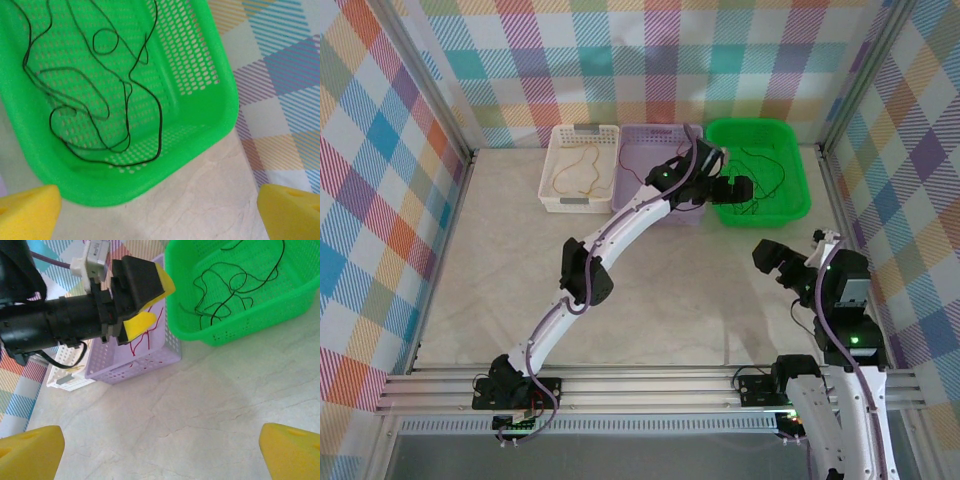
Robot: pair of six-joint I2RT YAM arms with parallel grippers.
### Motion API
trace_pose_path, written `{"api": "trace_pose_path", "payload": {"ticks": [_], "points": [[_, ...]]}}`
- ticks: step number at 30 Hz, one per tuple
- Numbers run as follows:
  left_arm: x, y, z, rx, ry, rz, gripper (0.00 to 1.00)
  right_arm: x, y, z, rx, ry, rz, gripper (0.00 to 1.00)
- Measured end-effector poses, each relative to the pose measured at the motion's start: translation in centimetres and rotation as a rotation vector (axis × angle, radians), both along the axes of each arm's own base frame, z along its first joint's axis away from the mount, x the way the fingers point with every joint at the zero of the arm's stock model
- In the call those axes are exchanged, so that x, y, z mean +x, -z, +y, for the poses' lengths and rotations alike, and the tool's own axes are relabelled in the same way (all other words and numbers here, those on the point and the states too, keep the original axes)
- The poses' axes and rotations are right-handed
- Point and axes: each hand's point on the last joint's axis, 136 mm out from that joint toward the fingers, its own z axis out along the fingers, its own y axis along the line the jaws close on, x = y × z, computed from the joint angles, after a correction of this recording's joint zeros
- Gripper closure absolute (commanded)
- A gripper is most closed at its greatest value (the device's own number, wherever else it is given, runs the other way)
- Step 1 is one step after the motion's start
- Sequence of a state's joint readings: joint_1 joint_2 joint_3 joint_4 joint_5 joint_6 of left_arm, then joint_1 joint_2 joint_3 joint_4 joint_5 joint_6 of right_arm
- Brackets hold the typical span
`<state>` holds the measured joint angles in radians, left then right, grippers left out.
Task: Untangle the cables
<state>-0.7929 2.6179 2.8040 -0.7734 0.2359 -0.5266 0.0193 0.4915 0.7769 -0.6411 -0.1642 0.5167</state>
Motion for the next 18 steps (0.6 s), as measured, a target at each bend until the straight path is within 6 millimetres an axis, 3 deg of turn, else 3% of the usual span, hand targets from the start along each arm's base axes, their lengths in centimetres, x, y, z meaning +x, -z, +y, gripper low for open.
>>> {"api": "trace_pose_path", "payload": {"ticks": [5,10,14,18], "points": [[-2.1,-0.1,1.7,0.048,0.003,0.045,0.0,0.2,0.5,0.1,0.005,-0.005,0.003,0.0],[-4.3,-1.8,4.1,0.045,-0.022,-0.01,0.0,0.7,1.5,0.4,0.009,-0.022,0.039,0.0],[-5.8,-4.4,7.2,0.038,-0.055,-0.121,0.0,1.7,3.3,0.7,0.009,-0.039,0.121,0.0],[-7.6,-6.1,11.6,0.07,-0.112,-0.214,0.0,2.9,5.7,0.6,-0.013,-0.046,0.217,0.0]]}}
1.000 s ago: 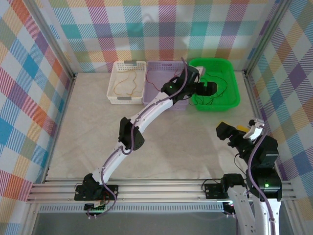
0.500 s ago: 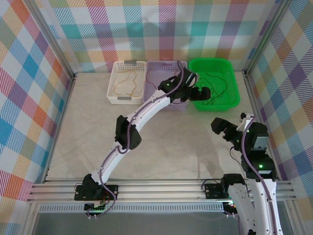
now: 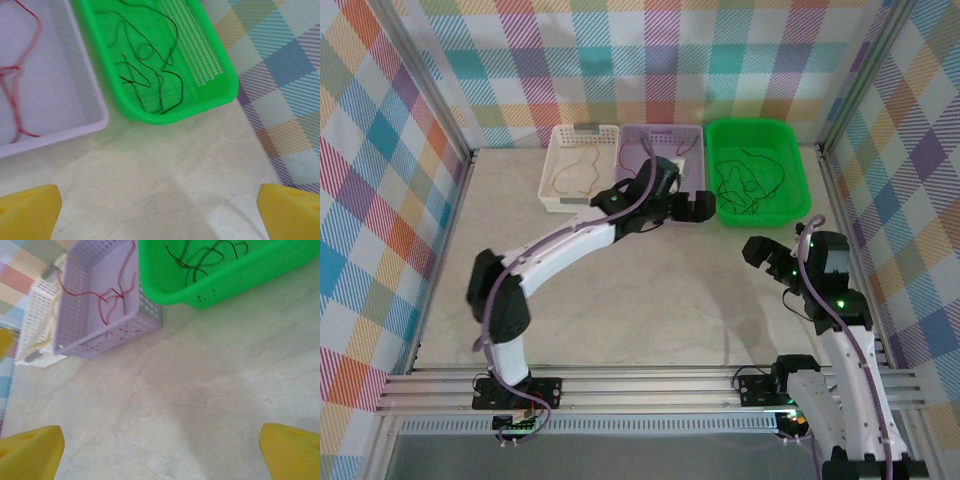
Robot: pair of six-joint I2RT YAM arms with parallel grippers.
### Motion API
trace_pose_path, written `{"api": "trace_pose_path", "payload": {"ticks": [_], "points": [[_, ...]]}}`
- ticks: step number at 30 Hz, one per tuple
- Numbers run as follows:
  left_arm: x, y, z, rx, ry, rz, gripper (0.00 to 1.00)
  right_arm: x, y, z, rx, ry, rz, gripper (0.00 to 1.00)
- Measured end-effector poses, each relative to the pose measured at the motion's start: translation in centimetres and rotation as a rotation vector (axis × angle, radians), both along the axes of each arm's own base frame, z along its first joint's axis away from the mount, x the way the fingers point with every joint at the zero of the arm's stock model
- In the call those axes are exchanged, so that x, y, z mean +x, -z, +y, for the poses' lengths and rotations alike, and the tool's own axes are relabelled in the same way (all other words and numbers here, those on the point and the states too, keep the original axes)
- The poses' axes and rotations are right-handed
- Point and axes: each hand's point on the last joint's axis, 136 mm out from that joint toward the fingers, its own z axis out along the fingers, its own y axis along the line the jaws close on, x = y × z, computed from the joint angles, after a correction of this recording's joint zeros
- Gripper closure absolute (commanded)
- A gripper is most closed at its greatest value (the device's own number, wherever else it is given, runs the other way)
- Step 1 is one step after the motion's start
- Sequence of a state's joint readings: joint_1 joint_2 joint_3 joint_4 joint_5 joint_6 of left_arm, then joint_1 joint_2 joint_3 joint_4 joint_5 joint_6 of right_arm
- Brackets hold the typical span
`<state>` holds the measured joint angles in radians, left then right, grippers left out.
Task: Untangle the cables
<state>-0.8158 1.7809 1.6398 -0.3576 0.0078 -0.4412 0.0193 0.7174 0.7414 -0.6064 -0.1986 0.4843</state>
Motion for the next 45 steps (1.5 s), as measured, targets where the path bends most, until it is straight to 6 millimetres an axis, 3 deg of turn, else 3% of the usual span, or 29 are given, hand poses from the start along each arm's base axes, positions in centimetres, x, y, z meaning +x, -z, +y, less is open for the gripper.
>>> {"api": "trace_pose_path", "payload": {"ticks": [4,8,16,22,25,29,35,40,45], "points": [[-2.4,-0.1,5.8,0.081,-0.093,-0.061,0.0,1.4,2.0,-0.7,-0.05,0.013,0.064,0.0],[-4.5,-0.1,12.4,0.169,-0.238,-0.113,0.0,3.3,2.6,-2.0,-0.12,0.064,0.0,0.0],[-7.3,-1.1,25.4,0.32,-0.566,-0.222,0.0,6.9,5.9,-6.5,-0.358,0.211,-0.104,0.0],[-8.2,0.9,31.9,0.401,-0.707,-0.222,0.0,9.2,11.0,-7.2,-0.449,0.199,-0.118,0.0],[-7.8,3.2,35.2,0.458,-0.792,-0.173,0.0,9.6,13.8,-7.2,-0.477,0.175,-0.091,0.0],[-7.3,5.7,37.9,0.488,-0.866,-0.123,0.0,11.1,13.5,-7.5,-0.513,0.184,-0.148,0.0],[-4.0,10.3,40.7,0.52,-0.952,-0.062,0.0,13.4,13.5,-6.2,-0.544,0.114,-0.254,0.0],[-1.3,15.1,41.0,0.587,-0.895,-0.08,0.0,13.8,12.9,-5.8,-0.551,0.095,-0.297,0.0],[-0.5,19.8,41.2,0.616,-0.819,-0.095,0.0,14.0,12.4,-5.7,-0.55,0.092,-0.319,0.0]]}}
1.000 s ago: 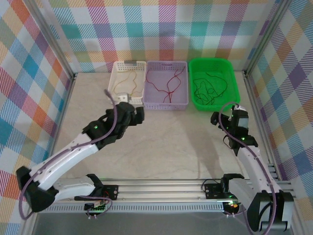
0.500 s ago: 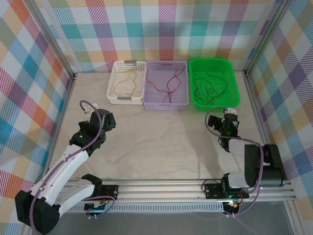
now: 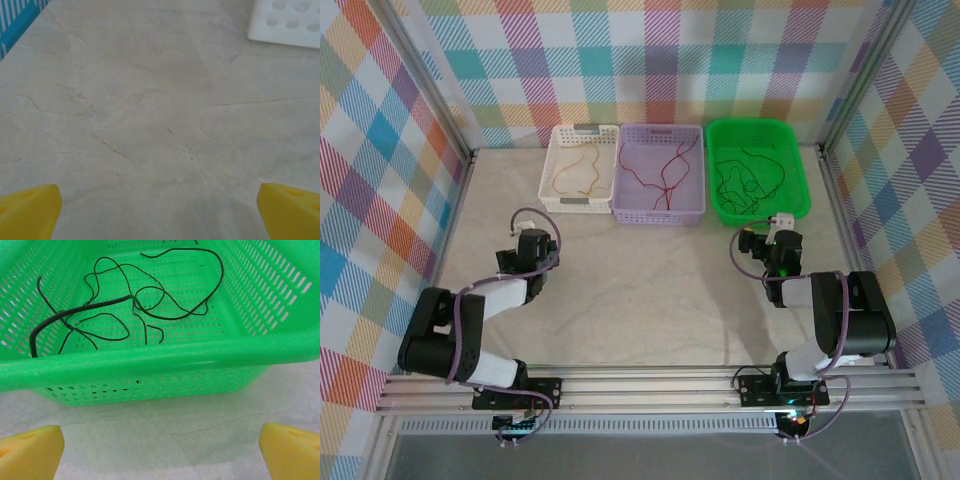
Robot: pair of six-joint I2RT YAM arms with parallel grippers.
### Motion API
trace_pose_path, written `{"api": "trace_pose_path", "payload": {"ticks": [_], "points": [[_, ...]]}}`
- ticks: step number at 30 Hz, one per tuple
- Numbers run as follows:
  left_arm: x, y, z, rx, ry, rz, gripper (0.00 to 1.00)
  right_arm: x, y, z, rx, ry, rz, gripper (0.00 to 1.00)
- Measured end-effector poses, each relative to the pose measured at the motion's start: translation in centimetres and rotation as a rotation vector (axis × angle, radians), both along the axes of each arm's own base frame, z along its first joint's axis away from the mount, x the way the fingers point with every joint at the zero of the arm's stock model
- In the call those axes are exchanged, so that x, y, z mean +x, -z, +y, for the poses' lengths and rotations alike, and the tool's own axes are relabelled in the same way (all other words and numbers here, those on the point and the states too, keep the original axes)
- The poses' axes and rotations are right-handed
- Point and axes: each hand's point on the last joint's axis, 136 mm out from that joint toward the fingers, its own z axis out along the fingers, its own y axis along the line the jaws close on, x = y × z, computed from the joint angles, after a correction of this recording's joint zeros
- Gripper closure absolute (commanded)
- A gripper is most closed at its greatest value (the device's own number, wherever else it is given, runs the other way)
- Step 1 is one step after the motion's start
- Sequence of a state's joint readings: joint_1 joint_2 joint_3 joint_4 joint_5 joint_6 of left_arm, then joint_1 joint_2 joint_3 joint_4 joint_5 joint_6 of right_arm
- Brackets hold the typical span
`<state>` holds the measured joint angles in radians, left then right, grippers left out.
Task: Untangle the cables
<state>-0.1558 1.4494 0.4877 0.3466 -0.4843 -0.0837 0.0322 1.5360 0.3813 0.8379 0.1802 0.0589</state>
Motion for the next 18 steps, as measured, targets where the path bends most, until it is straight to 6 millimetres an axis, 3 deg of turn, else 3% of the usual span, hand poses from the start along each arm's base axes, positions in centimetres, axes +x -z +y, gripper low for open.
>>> {"api": "trace_pose_path", "payload": {"ticks": [7,18], "points": [[2.6,0.0,-1.3,-0.073,0.122,-0.134,0.0,0.0,0.0,0.1,0.002,-0.006,0.0,0.0],[3.6,-1.1,-2.8,-0.105,0.21,-0.212,0.0,0.0,0.0,0.2,0.003,-0.009,0.0,0.0]]}}
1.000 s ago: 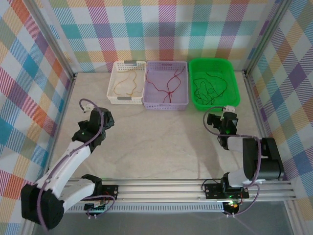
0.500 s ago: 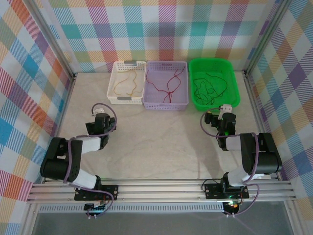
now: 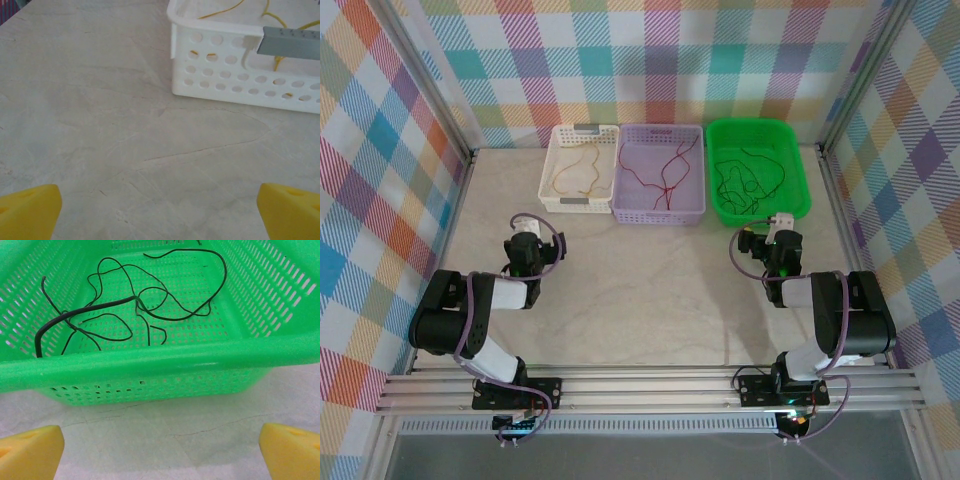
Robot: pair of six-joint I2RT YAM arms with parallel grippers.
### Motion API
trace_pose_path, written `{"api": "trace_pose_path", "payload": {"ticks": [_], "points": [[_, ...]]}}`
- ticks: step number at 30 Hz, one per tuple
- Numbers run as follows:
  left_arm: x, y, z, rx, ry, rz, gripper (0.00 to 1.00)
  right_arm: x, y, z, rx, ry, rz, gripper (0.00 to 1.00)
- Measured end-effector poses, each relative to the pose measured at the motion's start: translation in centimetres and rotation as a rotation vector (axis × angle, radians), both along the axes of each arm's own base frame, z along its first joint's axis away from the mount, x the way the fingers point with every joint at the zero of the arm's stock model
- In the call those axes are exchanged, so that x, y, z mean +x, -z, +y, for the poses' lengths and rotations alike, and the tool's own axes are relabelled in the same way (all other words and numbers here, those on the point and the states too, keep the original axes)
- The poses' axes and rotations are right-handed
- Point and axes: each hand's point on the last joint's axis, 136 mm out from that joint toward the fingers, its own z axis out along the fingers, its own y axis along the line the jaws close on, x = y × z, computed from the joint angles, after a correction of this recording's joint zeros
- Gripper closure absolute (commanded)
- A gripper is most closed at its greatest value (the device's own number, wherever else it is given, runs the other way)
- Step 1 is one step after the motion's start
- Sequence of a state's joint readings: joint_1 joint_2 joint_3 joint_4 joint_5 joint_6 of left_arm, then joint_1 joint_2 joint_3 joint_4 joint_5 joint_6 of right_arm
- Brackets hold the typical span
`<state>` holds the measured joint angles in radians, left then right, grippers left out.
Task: Untangle the cables
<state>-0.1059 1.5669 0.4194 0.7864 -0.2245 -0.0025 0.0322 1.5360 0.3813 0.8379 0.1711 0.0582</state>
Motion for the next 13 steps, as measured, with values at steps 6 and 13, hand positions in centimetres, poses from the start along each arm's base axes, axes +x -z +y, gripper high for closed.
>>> {"api": "trace_pose_path", "payload": {"ticks": [6,13], "points": [[0.05,-0.12,-0.01,-0.001,0.0,-0.006,0.0,0.0,0.0,0.0,0.0,0.0,0.0,0.0],[0.06,-0.11,-0.13,-0.004,0.007,-0.005,0.0,0.0,0.0,0.0,0.0,0.0,0.0,0.0]]}}
